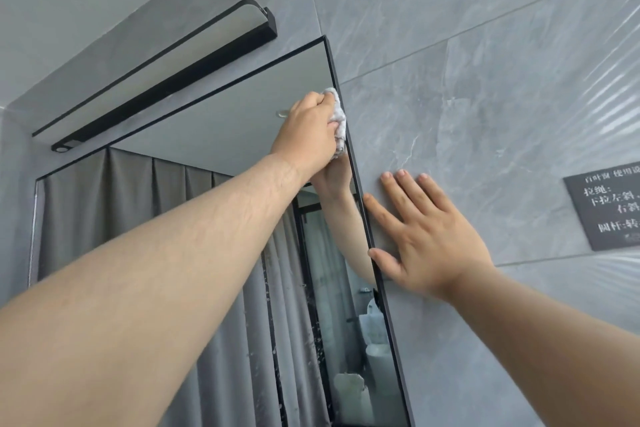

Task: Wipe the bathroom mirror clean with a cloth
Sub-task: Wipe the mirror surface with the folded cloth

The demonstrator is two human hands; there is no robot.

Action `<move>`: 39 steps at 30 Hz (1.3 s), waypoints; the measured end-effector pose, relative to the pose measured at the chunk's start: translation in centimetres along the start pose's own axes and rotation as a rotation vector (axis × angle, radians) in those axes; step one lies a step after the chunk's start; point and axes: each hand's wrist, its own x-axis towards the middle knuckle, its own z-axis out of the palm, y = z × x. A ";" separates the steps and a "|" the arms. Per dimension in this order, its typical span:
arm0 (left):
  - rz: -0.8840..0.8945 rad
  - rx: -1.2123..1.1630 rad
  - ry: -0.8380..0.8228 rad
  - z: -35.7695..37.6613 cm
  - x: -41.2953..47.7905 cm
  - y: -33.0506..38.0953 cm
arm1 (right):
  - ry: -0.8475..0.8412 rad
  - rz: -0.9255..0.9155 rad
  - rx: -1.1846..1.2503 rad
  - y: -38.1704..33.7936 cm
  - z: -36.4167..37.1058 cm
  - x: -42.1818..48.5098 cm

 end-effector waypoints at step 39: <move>0.060 0.154 -0.080 3.5 -8.4 -2.3 | -0.024 -0.012 0.033 0.0 -0.3 -0.2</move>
